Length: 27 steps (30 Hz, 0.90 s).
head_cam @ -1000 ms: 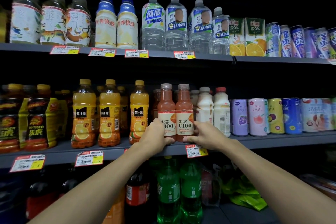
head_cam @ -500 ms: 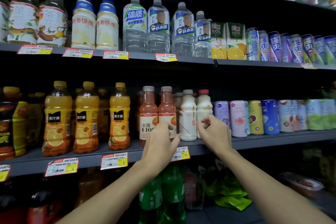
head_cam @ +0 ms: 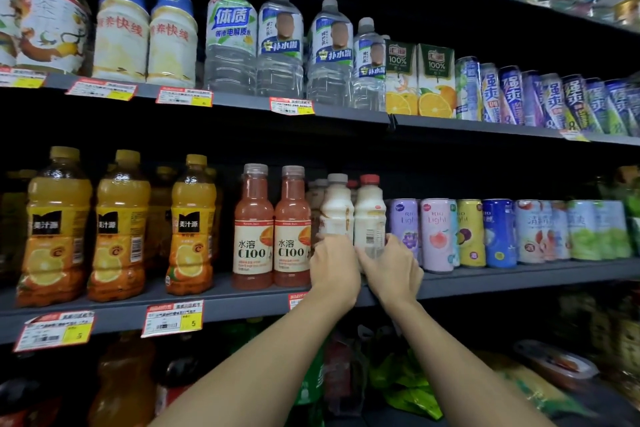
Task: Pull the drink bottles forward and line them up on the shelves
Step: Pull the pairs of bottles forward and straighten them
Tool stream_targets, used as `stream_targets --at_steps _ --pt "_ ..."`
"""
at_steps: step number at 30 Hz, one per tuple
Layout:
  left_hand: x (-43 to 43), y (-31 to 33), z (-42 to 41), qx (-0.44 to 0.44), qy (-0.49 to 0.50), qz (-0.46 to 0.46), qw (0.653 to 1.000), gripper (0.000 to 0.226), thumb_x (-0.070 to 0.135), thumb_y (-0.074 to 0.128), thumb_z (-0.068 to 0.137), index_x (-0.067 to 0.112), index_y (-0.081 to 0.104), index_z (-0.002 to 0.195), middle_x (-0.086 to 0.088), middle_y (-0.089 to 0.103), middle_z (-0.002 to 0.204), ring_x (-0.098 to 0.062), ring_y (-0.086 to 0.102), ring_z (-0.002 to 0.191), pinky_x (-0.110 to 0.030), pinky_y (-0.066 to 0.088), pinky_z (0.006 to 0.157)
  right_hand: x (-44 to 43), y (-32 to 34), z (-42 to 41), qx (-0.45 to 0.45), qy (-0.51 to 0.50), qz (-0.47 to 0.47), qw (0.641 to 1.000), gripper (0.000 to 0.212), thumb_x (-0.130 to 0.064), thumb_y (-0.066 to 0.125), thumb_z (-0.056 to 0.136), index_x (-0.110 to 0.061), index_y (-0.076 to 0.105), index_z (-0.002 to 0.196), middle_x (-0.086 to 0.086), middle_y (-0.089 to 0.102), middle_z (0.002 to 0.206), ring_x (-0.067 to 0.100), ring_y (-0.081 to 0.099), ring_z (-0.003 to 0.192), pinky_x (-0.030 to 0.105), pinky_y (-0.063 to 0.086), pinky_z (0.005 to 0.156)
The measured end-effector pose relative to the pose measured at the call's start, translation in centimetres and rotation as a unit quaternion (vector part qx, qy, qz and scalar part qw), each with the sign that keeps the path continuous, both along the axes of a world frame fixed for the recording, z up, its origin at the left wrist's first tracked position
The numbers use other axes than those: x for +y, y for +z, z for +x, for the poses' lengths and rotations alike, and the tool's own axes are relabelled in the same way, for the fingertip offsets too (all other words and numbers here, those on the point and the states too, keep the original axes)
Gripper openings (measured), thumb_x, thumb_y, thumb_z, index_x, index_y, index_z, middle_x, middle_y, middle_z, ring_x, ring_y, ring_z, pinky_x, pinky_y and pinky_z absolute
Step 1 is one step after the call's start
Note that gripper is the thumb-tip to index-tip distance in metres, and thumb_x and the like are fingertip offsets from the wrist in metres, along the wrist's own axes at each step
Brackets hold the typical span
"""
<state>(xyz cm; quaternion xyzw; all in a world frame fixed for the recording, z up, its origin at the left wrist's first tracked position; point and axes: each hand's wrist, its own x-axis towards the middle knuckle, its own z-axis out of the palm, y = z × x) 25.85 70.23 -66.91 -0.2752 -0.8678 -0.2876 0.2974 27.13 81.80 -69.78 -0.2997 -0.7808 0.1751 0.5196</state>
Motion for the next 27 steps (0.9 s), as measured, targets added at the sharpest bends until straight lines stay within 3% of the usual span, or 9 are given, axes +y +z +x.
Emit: stream_targets --at_steps 2,6,11,16,21,27 --pt "0.7 0.4 -0.6 -0.013 0.004 0.009 1.0 0.035 0.02 0.057 0.099 -0.001 0.057 0.127 -0.015 0.064 0.118 -0.029 0.065 0.107 -0.035 0.054 0.083 0.3 0.0 -0.1 -0.01 -0.005 0.01 1.0 0.049 -0.065 0.06 0.086 -0.02 0.06 0.106 0.004 0.07 0.104 0.03 0.066 0.097 0.04 0.05 0.081" --pt "1.7 0.4 -0.9 -0.053 0.013 0.046 0.997 0.072 0.02 0.059 0.098 -0.017 0.02 0.145 -0.02 0.062 0.124 -0.031 0.062 0.115 -0.036 0.052 0.09 0.9 -0.4 -0.2 -0.017 -0.011 0.021 1.0 0.045 -0.064 0.06 0.088 -0.022 0.06 0.104 0.007 0.071 0.097 0.031 0.066 0.093 0.038 0.049 0.076" --pt "1.2 0.0 -1.1 -0.02 0.028 0.072 0.997 0.04 0.013 0.055 0.099 -0.006 0.042 0.132 -0.016 0.067 0.113 -0.029 0.069 0.102 -0.033 0.054 0.079 1.0 -0.6 -0.1 0.02 0.017 0.015 1.0 0.044 -0.064 0.064 0.085 -0.023 0.065 0.102 0.004 0.073 0.095 0.03 0.067 0.092 0.037 0.049 0.075" --pt "0.3 0.1 0.2 -0.017 0.008 0.092 0.996 0.028 0.017 0.06 0.097 0.001 0.05 0.118 -0.013 0.068 0.107 -0.029 0.069 0.098 -0.032 0.053 0.074 1.2 -0.3 1.6 0.019 0.055 0.026 0.998 0.047 -0.062 0.068 0.083 -0.023 0.069 0.109 0.004 0.075 0.098 0.029 0.067 0.096 0.037 0.053 0.08" --pt "-1.3 -0.1 1.2 -0.033 -0.026 0.077 0.996 0.042 0.032 0.068 0.092 0.005 0.048 0.117 -0.014 0.066 0.11 -0.031 0.066 0.102 -0.035 0.049 0.078 1.7 0.1 3.7 0.03 0.117 0.024 0.992 0.044 -0.058 0.073 0.082 -0.024 0.072 0.111 -0.005 0.077 0.101 0.018 0.07 0.097 0.038 0.056 0.085" --pt "-2.3 -0.8 2.8 -0.07 -0.094 0.105 0.988 0.053 0.025 0.062 0.094 0.007 0.037 0.137 -0.016 0.052 0.125 -0.034 0.056 0.113 -0.04 0.048 0.092 1.5 1.0 4.2 -0.019 0.115 0.03 0.993 0.038 -0.056 0.072 0.083 -0.025 0.071 0.104 -0.005 0.075 0.101 0.019 0.068 0.096 0.035 0.055 0.08"
